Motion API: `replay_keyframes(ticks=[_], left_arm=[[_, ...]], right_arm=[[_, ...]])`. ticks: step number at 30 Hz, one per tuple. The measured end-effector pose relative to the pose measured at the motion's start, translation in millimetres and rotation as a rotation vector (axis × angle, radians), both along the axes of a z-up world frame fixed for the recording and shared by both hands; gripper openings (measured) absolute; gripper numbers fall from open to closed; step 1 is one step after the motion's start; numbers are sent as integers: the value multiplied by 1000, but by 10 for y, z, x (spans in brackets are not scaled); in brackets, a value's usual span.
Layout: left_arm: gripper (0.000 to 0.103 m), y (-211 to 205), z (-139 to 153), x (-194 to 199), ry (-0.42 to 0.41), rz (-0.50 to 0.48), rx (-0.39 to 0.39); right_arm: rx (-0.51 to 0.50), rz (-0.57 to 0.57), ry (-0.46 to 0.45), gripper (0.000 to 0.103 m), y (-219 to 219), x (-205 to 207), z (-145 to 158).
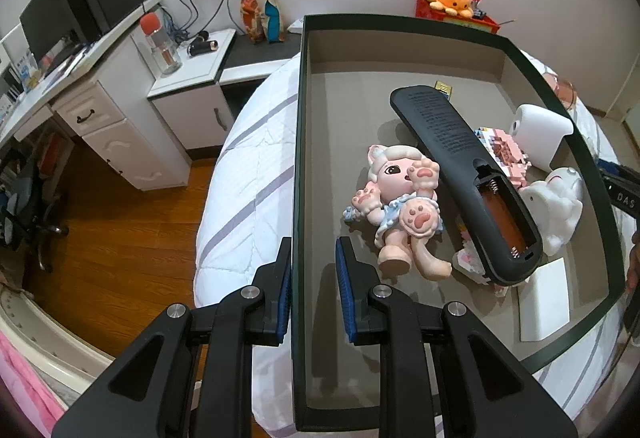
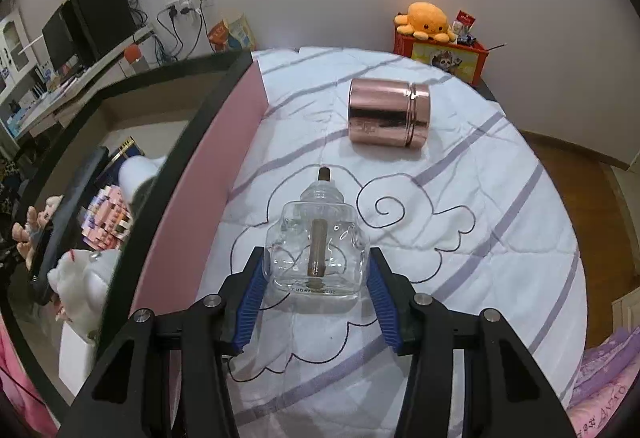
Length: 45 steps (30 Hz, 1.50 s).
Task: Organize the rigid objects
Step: 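Carry the glass bottle into the tray box and open the right tool, then move the right tool to the rose-gold canister and grasp it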
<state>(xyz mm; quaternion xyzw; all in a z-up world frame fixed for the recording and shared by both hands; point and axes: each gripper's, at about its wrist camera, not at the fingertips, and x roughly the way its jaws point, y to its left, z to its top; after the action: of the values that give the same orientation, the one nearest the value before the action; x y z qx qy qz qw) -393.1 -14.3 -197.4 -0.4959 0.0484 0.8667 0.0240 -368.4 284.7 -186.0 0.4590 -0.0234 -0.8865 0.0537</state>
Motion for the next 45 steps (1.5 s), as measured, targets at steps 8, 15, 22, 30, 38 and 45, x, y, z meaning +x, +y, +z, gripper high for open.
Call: replay_keyframes(ticks=[8, 15, 22, 30, 38, 45], left_arm=[[19, -2, -8, 48, 2, -5, 2], [20, -15, -7, 46, 4, -5, 13], [20, -40, 23, 21, 12, -13, 25], [20, -26, 16, -2, 13, -14, 20], [20, -19, 1, -15, 12, -13, 14], [20, -35, 6, -7, 11, -5, 19]], right_arm=[[9, 29, 166, 50, -249, 305, 590], [17, 198, 150, 51, -920, 147, 709], [30, 271, 83, 51, -1277, -188, 479], [53, 252, 80, 57, -1277, -316, 461], [22, 210, 135, 60, -947, -40, 617], [38, 55, 199, 74, -311, 165, 787]])
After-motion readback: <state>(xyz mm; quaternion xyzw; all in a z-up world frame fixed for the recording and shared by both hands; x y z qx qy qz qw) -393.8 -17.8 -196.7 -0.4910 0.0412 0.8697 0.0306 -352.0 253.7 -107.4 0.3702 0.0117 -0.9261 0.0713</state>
